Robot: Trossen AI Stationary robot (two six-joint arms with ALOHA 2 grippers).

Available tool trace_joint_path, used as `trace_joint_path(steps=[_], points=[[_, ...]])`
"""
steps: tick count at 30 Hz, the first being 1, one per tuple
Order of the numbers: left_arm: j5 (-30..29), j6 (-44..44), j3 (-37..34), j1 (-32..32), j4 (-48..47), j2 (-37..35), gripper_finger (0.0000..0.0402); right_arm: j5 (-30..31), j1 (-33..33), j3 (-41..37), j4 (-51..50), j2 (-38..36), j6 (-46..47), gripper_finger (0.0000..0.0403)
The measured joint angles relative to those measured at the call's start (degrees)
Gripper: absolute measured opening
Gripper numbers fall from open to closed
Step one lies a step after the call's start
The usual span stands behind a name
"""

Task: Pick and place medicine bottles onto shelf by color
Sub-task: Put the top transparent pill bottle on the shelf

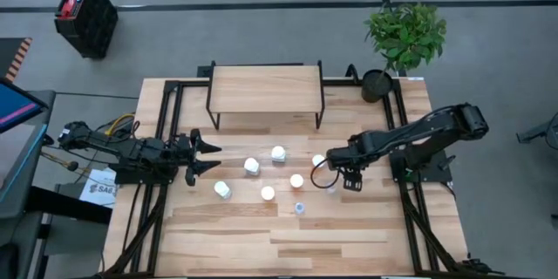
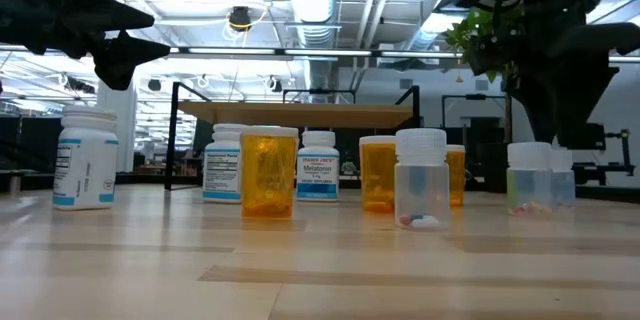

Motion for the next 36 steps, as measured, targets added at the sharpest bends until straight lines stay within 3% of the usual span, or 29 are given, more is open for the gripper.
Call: trace_joint_path(steps=[17, 21, 29, 36], points=[[0.02, -0.04, 0.0, -0.02, -0.4, 0.0, 0.0222, 0.0, 0.02, 0.0, 1.36, 6.24, 0.04, 0.0261], [0.02, -0.07, 0.0, -0.02, -0.44, -0.02, 0.0222, 0.0, -0.26, 0.0, 1.5, 5.7, 0.66, 0.0228], [0.02, -0.1, 0.0, -0.01, -0.56, 0.0, 0.0222, 0.02, -1.39, 0.15, 0.43, 6.04, 1.05, 0.0122], [0.02, -0.13, 0.0, -0.02, -1.33, 0.0, 0.0222, 0.11, -1.58, 6.41, -6.52, 6.21, -1.08, 0.0119]])
